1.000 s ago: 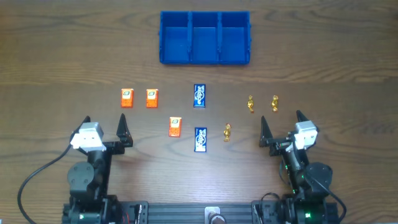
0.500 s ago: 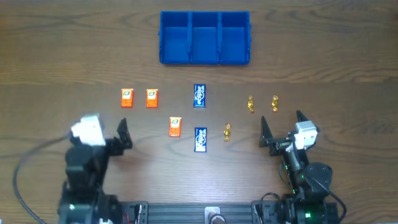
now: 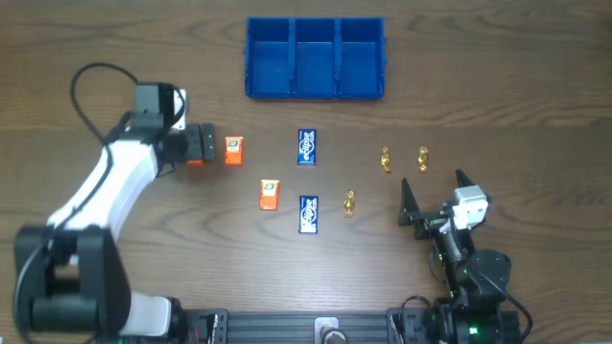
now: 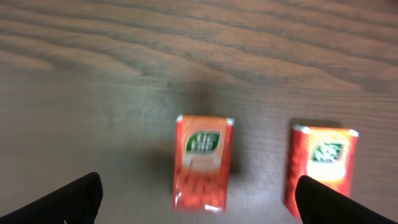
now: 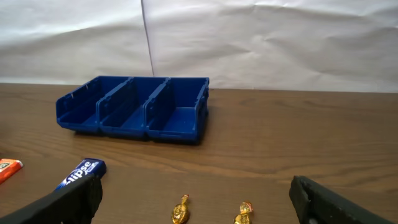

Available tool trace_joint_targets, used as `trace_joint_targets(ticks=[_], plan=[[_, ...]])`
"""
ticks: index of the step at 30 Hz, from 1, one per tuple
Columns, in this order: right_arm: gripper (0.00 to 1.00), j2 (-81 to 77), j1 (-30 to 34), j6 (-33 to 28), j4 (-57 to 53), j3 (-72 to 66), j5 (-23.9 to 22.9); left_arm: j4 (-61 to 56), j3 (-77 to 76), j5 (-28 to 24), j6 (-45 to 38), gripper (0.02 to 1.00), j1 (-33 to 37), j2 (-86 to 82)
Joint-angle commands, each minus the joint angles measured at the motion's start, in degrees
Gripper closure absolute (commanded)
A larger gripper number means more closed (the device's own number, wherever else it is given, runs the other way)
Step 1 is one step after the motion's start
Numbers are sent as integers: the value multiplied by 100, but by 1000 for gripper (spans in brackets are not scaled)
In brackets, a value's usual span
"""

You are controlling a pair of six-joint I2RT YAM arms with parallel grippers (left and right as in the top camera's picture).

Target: Sort Candies Into Trays

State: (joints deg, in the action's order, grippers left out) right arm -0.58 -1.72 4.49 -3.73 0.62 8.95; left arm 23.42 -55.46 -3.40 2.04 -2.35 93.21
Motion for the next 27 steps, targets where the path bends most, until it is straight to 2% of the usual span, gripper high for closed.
trace_joint_targets(ticks=[1,5,7,11,12,14,15,18,24,27], plan=[[3,42,24,-7,-17,-17,-50,39,-317,-179,-433,18,9,758],[3,42,24,-7,-17,-17,-50,140,-317,-195,-603,20,7,1021],[3,42,24,-7,-17,-17,-50,138,-317,-195,-619,64,7,1051],[3,42,24,-7,-17,-17,-50,138,-317,-153,-616,207,7,1058],[3,42,24,-7,-17,-17,-50,140,-317,-153,-619,318,7,1056],[3,42,24,-7,-17,-17,-50,142,-317,-151,-619,402,7,1062],[3,42,24,-7,-15,-17,-50,140,-317,-153,-616,428,7,1088],[3,42,24,-7,-17,-17,-50,122,-317,-155,-614,424,7,1207],[3,42,24,-7,-17,-17,-50,118,-319,-160,-538,610,7,1222],[3,42,24,-7,-17,-17,-48,140,-356,-201,-459,647,7,1220]])
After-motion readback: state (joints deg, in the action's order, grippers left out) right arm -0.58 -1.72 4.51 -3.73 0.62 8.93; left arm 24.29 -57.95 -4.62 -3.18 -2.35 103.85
